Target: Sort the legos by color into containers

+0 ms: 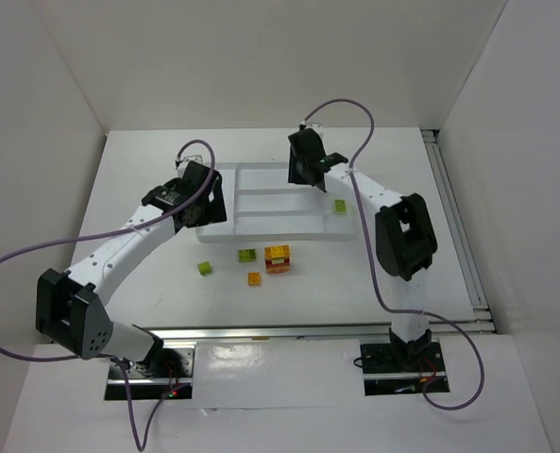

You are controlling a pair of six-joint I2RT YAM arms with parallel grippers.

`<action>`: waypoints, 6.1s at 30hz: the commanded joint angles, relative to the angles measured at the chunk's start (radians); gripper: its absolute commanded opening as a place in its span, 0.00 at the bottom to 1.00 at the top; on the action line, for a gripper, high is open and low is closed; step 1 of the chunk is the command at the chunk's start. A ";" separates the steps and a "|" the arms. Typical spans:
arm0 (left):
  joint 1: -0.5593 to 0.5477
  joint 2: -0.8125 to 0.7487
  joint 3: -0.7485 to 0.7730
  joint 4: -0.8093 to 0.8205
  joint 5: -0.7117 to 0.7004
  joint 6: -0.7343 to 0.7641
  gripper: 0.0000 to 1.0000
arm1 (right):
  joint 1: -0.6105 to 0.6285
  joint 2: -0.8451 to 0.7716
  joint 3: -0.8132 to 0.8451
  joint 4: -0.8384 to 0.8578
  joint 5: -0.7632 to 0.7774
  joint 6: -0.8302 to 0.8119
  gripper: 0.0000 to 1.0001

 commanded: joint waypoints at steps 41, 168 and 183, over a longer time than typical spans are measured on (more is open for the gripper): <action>0.004 0.073 -0.391 0.132 0.152 -0.278 0.67 | -0.029 -0.323 -0.113 0.025 0.114 -0.063 0.82; -0.191 0.347 -0.066 0.028 -0.014 -0.074 1.00 | -0.039 -0.645 -0.457 -0.151 0.106 0.046 0.82; -0.169 0.343 -0.107 0.196 0.116 -0.045 0.97 | -0.039 -0.635 -0.448 -0.151 0.097 0.037 0.82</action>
